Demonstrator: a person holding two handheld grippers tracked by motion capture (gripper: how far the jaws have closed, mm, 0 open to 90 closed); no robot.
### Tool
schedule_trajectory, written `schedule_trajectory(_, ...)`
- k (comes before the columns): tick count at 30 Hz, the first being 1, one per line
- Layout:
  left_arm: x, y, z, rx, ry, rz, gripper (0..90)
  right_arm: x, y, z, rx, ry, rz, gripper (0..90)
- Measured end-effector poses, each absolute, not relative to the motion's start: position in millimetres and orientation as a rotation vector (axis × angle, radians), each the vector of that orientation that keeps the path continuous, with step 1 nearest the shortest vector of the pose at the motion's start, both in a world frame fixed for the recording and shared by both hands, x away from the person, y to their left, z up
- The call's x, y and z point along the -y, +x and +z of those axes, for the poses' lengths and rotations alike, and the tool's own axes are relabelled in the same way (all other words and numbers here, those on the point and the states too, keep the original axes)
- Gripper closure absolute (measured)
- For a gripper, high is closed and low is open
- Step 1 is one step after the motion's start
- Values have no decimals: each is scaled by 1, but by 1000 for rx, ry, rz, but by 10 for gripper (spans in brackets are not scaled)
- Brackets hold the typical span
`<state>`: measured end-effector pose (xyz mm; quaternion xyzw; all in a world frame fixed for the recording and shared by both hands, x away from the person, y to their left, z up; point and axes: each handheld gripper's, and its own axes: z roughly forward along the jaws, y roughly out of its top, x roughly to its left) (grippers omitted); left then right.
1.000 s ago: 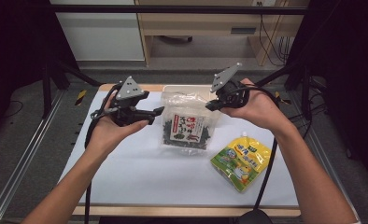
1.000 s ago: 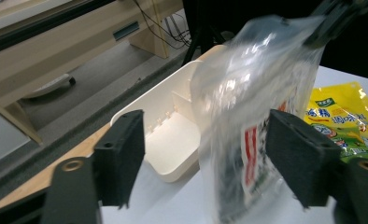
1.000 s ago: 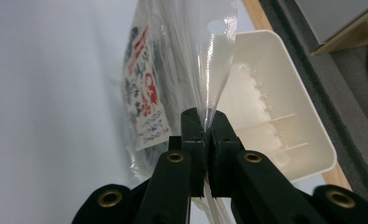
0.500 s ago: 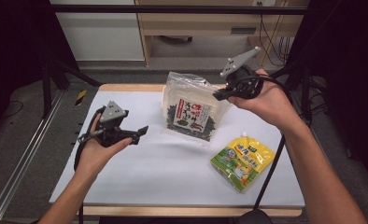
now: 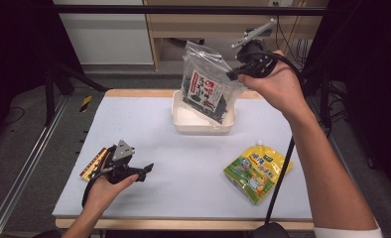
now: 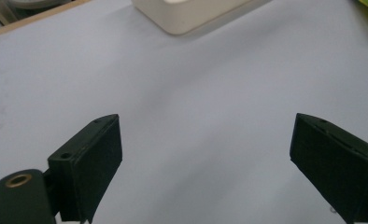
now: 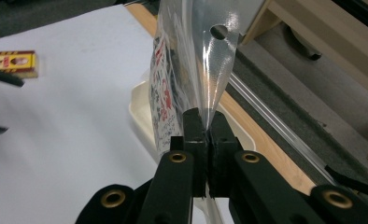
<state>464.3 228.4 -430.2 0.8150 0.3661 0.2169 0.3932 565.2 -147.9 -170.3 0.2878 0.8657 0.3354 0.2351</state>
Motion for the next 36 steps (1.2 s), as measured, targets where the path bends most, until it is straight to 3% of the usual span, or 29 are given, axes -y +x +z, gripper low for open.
schedule_trajectory(19,-244,461,-449,-1008,2101,552,80,129,601,-170,-2278,933,914,887)
schedule_trajectory(36,-244,461,-449,-1010,2101,555,82,110,626,-191,-2276,1027,893,887)
